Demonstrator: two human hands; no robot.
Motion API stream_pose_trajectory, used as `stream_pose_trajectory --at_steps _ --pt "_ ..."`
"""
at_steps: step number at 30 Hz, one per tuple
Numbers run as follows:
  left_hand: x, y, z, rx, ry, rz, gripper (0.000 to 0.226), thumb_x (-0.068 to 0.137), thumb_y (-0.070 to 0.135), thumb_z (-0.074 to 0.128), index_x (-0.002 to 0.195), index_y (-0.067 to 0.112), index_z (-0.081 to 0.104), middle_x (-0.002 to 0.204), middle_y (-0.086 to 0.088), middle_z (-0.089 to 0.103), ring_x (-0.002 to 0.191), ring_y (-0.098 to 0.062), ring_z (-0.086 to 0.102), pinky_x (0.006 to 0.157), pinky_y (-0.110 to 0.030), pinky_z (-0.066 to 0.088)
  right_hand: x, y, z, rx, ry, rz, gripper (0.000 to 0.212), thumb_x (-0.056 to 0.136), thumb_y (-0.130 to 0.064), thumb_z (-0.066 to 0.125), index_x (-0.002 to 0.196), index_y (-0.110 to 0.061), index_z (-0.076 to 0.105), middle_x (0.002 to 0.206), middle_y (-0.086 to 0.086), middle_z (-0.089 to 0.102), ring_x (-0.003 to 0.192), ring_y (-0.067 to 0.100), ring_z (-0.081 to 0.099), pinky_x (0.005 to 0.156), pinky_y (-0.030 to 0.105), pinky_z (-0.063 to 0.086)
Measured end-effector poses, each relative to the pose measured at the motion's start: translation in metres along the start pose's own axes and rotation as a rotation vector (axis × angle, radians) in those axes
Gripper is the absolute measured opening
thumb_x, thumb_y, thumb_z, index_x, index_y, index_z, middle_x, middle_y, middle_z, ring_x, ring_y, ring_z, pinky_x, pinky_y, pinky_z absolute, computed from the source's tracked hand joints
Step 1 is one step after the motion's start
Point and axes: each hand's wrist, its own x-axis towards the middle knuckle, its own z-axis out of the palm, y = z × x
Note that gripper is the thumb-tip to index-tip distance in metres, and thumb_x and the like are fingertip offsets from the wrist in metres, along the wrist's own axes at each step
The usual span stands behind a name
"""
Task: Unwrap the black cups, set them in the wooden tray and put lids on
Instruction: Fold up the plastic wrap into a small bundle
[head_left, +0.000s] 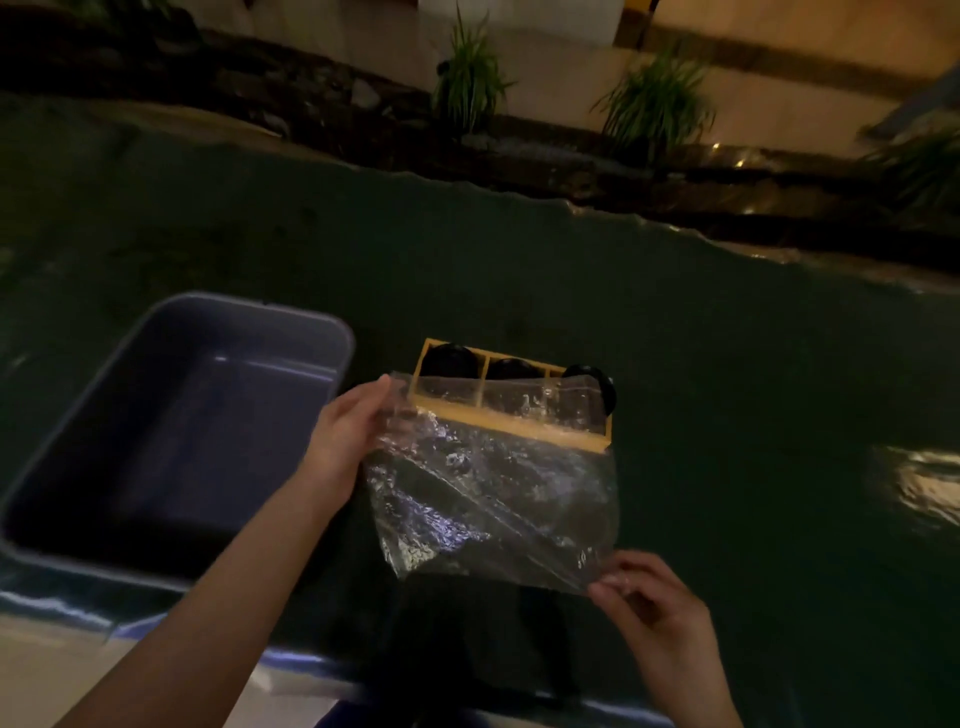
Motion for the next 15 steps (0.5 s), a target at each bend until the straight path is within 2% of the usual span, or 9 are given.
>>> stream_pose_trajectory --at_steps 3,6,9,11,12,15 --pt "0.004 0.016 0.001 -0.072 0.041 0.027 0.026 0.098 0.032 0.063 0.101 0.011 0.079 0.101 -0.011 0.080 0.081 -0.018 0.076 0.063 -0.028 0.059 -0.002 -0.007 -0.005 -0.008 0.046 -0.031 0.027 0.070 0.012 0.084 0.073 -0.014 0.081 0.096 0.001 0.076 0.090 0.007 0.073 0.082 0.013 0.056" --pt "0.006 0.033 -0.002 -0.214 0.049 -0.015 0.023 0.097 0.027 0.065 0.089 0.012 0.081 0.095 -0.012 0.080 0.082 -0.021 0.078 0.068 -0.033 0.062 -0.002 -0.012 -0.006 0.089 0.120 0.025 0.028 0.069 0.020 0.081 0.072 -0.008 0.082 0.089 0.002 0.076 0.085 0.003 0.073 0.079 0.010 0.055" --pt "0.009 0.052 -0.005 -0.272 0.111 0.000 0.022 0.098 0.027 0.064 0.099 0.008 0.075 0.090 -0.014 0.079 0.075 -0.020 0.078 0.063 -0.032 0.062 -0.004 -0.019 -0.007 0.182 0.152 0.087 0.027 0.072 0.023 0.076 0.068 -0.004 0.080 0.093 0.013 0.075 0.079 0.000 0.073 0.076 0.008 0.055" --pt "0.009 0.065 -0.005 -0.168 0.140 0.081 0.029 0.099 0.032 0.062 0.106 0.006 0.072 0.096 -0.016 0.079 0.076 -0.019 0.079 0.060 -0.028 0.061 -0.006 -0.021 -0.009 0.231 0.178 0.122 0.034 0.075 0.023 0.074 0.064 -0.009 0.080 0.092 0.012 0.076 0.078 0.002 0.074 0.075 0.009 0.057" --pt "0.008 0.070 -0.004 -0.116 0.118 0.116 0.035 0.098 0.039 0.060 0.108 0.007 0.071 0.099 -0.017 0.078 0.079 -0.020 0.079 0.063 -0.031 0.062 -0.006 -0.021 -0.010 0.244 0.188 0.129 0.038 0.076 0.022 0.073 0.063 -0.013 0.080 0.088 0.007 0.077 0.078 0.003 0.075 0.075 0.009 0.057" --pt "-0.002 0.078 -0.002 -0.108 -0.119 0.028 0.081 0.082 0.078 0.050 0.121 0.008 0.065 0.111 -0.018 0.077 0.104 -0.031 0.075 0.086 -0.048 0.057 -0.004 -0.024 -0.008 0.215 0.198 0.117 0.038 0.077 0.021 0.073 0.066 -0.015 0.080 0.089 -0.003 0.079 0.081 0.005 0.075 0.076 0.009 0.057"
